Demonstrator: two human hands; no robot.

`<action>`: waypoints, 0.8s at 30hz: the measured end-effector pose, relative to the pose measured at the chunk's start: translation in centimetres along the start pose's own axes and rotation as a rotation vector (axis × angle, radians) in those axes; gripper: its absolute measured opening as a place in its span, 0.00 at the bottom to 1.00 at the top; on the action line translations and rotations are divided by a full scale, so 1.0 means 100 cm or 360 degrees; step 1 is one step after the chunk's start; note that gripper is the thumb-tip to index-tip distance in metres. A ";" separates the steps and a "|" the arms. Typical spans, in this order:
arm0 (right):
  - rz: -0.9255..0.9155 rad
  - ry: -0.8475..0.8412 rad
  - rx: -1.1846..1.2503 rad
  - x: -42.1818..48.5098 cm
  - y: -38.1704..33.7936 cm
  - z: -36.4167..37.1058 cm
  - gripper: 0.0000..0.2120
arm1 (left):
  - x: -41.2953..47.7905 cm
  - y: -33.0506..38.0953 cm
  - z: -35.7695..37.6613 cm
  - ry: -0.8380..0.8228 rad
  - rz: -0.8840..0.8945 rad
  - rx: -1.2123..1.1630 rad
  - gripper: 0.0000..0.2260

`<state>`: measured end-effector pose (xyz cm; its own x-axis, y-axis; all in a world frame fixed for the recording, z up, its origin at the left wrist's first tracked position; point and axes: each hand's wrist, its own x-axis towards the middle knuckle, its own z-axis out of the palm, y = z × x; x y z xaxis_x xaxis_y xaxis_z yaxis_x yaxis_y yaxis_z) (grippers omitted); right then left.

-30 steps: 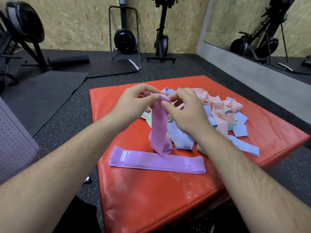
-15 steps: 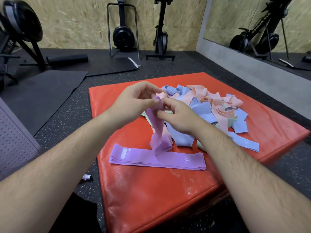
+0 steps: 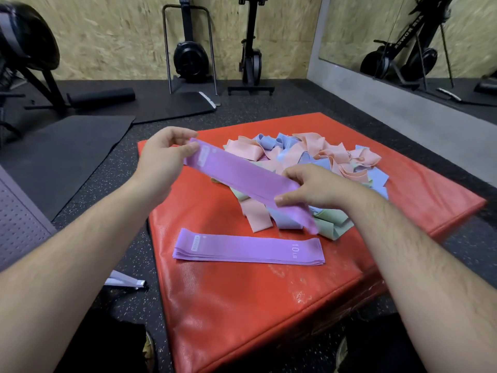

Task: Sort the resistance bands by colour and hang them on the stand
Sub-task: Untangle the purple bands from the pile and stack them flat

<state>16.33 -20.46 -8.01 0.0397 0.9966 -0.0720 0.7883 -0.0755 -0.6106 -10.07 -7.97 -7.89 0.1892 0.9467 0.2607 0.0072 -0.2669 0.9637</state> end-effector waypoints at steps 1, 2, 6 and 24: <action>0.0037 -0.0015 -0.0088 -0.005 0.004 -0.003 0.11 | 0.001 -0.002 -0.005 0.0019 -0.0024 -0.0020 0.08; 0.0065 -0.0028 -0.0125 -0.008 0.008 -0.005 0.12 | 0.001 -0.004 -0.009 0.0031 -0.0046 -0.0039 0.08; 0.0179 -0.0023 -0.0122 -0.022 0.025 -0.013 0.15 | -0.004 -0.013 -0.019 0.0029 -0.0147 -0.0070 0.08; 0.0373 0.0105 0.0586 -0.071 0.065 0.010 0.12 | -0.058 -0.054 -0.033 -0.0165 -0.0404 0.0429 0.14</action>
<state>20.53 -28.08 -12.28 0.2401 0.9501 -0.1990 0.4824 -0.2947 -0.8249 -14.41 -11.45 -14.45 0.2465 0.9691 -0.0046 0.3220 -0.0774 0.9436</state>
